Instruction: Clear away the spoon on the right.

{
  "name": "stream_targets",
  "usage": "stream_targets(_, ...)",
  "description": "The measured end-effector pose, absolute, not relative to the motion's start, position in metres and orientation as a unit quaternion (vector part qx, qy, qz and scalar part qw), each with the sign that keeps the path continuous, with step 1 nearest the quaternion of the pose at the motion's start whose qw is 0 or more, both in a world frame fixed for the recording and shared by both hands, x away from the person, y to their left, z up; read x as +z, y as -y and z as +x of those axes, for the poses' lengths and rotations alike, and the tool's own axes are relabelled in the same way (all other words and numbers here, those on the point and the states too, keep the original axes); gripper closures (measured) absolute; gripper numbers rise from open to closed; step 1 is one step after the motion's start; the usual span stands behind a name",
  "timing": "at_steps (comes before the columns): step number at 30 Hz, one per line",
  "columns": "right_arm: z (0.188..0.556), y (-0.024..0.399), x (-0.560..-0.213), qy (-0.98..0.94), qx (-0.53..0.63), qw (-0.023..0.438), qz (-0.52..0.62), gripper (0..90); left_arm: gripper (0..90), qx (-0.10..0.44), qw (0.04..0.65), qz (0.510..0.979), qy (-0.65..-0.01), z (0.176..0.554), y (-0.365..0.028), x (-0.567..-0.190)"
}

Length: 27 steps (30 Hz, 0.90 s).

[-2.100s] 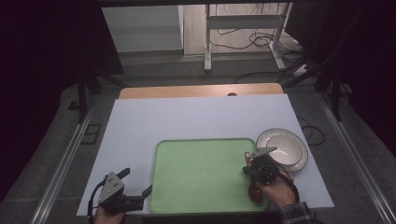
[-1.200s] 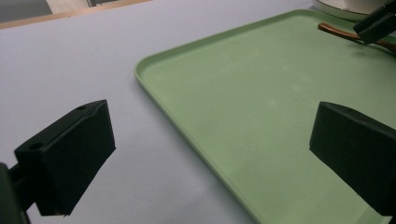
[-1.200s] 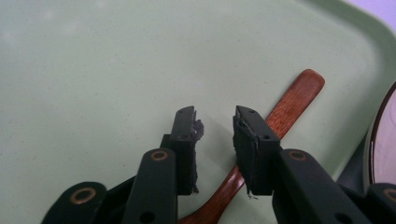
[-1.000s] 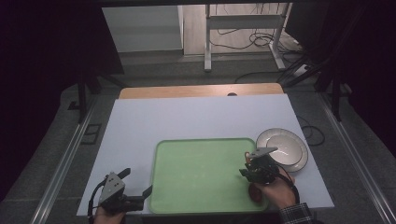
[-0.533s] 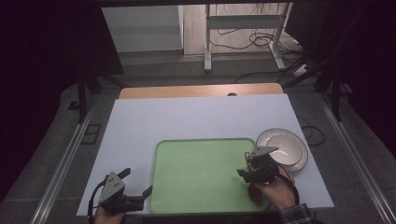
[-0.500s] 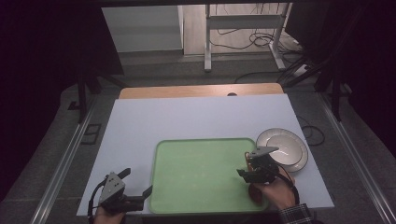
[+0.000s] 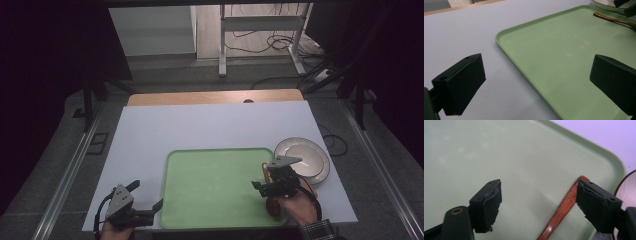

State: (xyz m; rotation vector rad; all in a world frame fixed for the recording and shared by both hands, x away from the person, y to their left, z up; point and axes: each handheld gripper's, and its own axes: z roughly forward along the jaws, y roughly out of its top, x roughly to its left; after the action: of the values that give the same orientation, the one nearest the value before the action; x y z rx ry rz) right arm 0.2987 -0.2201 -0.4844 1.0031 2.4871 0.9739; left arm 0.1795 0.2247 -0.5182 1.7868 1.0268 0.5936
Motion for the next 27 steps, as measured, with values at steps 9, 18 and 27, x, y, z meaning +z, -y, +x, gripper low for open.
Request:
stream_targets(9,0.294,0.227,-0.478,-0.851,0.362,0.15,0.349,11.8,0.0,0.242,0.479,0.731,-0.421,0.179,-0.225,-0.518)
stream_targets(18,0.29,0.234,-0.477,-0.847,0.368,0.154,0.351,9.3,0.0,0.24,0.482,0.73,-0.422,0.18,-0.226,-0.518)
stream_targets(27,0.284,0.241,-0.477,-0.842,0.375,0.156,0.354,8.1,0.0,0.239,0.484,0.729,-0.422,0.179,-0.226,-0.518)
